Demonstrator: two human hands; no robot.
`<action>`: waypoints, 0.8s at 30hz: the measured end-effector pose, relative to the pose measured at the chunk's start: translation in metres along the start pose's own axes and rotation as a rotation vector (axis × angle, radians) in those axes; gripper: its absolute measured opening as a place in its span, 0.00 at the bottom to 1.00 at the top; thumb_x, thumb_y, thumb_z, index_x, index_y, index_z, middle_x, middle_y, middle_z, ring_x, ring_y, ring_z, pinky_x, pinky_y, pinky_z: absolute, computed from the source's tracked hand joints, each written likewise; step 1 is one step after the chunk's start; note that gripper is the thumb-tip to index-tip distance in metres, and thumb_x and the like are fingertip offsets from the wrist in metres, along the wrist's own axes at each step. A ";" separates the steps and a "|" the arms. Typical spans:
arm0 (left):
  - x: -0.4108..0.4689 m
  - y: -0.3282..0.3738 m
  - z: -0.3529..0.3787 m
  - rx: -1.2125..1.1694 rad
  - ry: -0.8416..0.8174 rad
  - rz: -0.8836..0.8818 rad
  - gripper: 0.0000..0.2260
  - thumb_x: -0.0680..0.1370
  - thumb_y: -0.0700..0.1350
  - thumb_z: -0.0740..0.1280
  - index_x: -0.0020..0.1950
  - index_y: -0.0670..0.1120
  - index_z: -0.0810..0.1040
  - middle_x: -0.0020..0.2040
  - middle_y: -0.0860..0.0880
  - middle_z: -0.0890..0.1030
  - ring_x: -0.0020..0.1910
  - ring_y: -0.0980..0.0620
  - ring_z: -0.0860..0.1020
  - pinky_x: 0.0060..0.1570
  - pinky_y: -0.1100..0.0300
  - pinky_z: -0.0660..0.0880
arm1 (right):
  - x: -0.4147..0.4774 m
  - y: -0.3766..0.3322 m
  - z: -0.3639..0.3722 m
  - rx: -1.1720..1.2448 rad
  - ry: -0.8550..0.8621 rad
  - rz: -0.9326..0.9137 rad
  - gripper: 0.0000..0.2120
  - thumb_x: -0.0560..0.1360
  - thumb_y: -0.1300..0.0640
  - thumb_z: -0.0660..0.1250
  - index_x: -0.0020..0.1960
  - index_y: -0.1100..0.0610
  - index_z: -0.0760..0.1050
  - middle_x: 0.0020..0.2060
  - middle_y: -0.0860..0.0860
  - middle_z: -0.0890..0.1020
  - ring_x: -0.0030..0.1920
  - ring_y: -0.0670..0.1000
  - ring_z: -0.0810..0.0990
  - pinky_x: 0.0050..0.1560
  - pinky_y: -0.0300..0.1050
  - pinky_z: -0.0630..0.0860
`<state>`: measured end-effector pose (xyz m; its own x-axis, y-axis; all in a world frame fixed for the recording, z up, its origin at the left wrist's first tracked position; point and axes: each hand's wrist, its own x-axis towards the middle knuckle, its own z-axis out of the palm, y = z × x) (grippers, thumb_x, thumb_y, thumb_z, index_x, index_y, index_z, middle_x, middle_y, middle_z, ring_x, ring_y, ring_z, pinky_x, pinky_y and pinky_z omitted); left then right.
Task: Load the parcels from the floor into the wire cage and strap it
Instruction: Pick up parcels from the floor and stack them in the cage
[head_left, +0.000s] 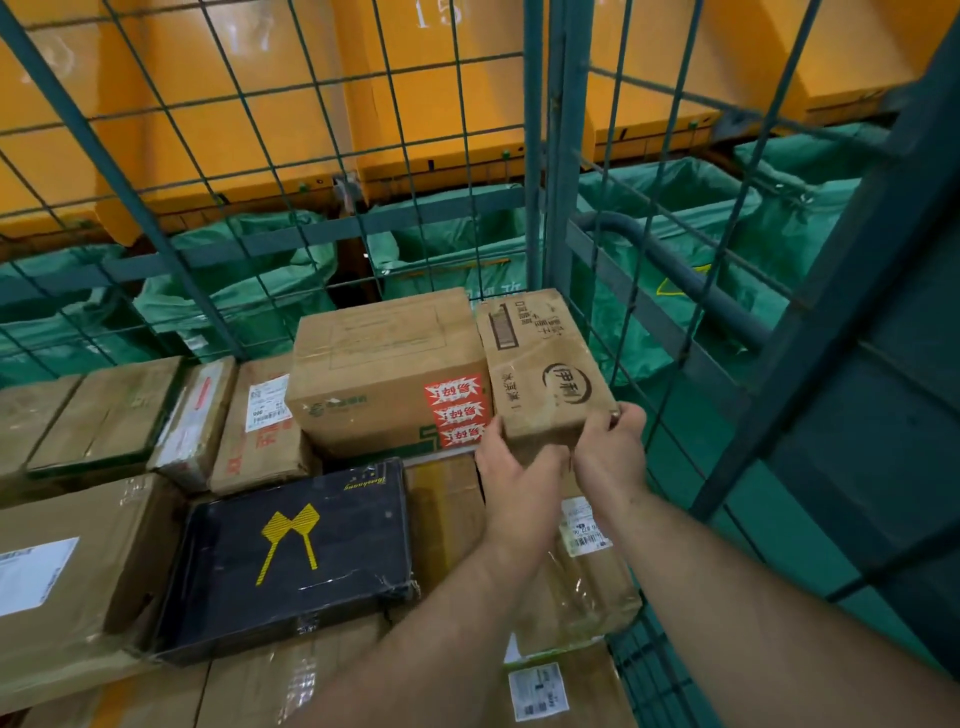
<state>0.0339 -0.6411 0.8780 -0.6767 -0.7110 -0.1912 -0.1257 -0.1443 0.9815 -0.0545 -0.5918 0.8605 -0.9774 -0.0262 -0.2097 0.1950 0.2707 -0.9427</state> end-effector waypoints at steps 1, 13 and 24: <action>0.000 -0.005 0.000 -0.009 0.017 -0.025 0.34 0.64 0.50 0.72 0.71 0.55 0.71 0.67 0.52 0.74 0.66 0.54 0.74 0.69 0.50 0.74 | 0.001 0.006 0.000 0.006 0.007 0.013 0.14 0.85 0.53 0.53 0.68 0.56 0.66 0.58 0.59 0.80 0.50 0.59 0.79 0.44 0.46 0.72; -0.006 -0.023 0.003 -0.132 0.056 -0.060 0.14 0.77 0.38 0.73 0.61 0.49 0.77 0.56 0.53 0.83 0.55 0.58 0.82 0.45 0.67 0.79 | -0.010 0.026 -0.006 -0.309 -0.086 -0.107 0.36 0.83 0.39 0.56 0.83 0.49 0.43 0.73 0.58 0.64 0.66 0.61 0.73 0.60 0.53 0.73; 0.114 -0.004 -0.037 1.152 0.044 0.289 0.30 0.78 0.51 0.69 0.77 0.50 0.63 0.73 0.50 0.70 0.74 0.47 0.68 0.75 0.44 0.65 | 0.002 0.022 -0.001 -0.248 -0.067 -0.164 0.33 0.85 0.44 0.55 0.83 0.47 0.41 0.73 0.57 0.62 0.69 0.59 0.70 0.65 0.54 0.72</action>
<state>-0.0165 -0.7470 0.8519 -0.7646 -0.6417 0.0604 -0.5659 0.7133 0.4134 -0.0524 -0.5850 0.8396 -0.9851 -0.1500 -0.0842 0.0011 0.4838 -0.8752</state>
